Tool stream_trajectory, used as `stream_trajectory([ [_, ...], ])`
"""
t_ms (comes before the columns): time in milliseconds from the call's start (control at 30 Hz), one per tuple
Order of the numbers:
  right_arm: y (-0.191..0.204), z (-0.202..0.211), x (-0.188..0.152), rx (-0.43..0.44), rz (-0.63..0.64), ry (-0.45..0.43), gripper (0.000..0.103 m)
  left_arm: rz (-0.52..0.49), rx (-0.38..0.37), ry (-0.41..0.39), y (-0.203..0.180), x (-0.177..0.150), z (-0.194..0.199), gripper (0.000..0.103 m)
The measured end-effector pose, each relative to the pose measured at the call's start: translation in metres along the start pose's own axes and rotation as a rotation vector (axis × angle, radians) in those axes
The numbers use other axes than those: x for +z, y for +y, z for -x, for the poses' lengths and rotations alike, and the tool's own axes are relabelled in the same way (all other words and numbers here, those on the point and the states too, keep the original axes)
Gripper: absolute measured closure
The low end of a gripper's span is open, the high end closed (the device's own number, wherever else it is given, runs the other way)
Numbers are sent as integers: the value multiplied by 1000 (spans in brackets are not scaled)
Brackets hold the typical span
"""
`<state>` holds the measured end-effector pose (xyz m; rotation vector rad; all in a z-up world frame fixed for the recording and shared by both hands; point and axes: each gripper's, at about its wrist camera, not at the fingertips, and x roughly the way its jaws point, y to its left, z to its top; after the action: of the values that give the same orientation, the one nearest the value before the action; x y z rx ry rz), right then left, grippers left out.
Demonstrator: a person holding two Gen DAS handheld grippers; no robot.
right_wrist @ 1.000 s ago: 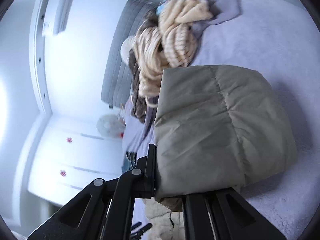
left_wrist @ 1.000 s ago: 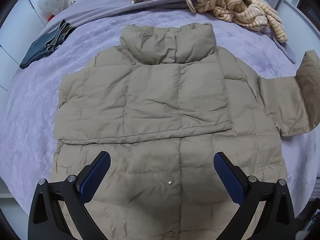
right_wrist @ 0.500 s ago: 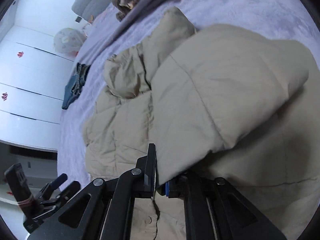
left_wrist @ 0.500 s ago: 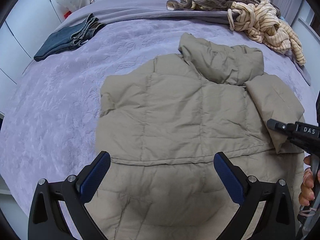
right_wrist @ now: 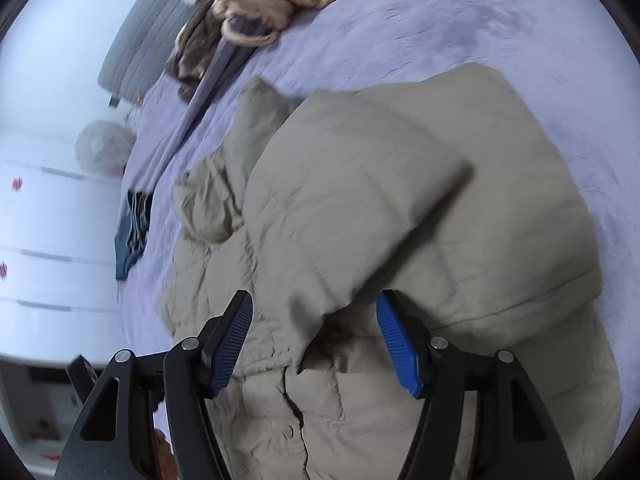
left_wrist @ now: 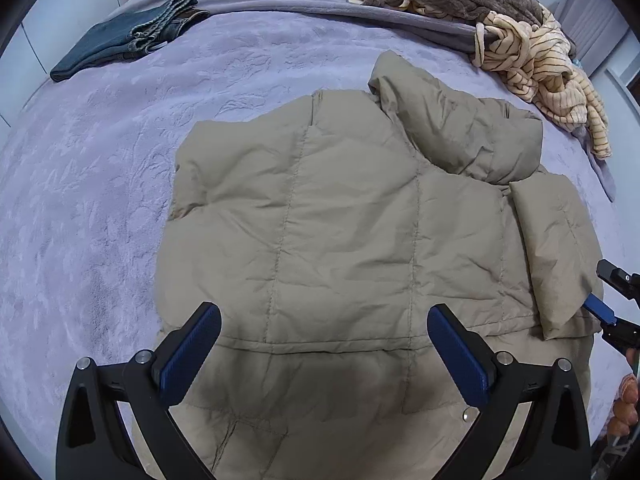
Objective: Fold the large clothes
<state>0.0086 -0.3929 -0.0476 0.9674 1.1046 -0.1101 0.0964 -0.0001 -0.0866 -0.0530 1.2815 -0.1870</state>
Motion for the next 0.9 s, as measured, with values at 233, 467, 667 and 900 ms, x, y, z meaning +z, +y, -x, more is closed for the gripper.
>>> stream_trajectory([
  [233, 24, 3, 32, 56, 49, -84, 97, 85, -104, -10, 21, 9, 1, 0],
  [467, 144, -66, -37, -14, 543, 108, 95, 218, -336, -3, 49, 15, 8, 0],
  [667, 128, -94, -84, -42, 555, 305, 43, 214, -495, 19, 28, 31, 3, 0],
  [900, 21, -48, -66, -113, 368, 283, 78, 112, -417, 139, -23, 36, -55, 24],
])
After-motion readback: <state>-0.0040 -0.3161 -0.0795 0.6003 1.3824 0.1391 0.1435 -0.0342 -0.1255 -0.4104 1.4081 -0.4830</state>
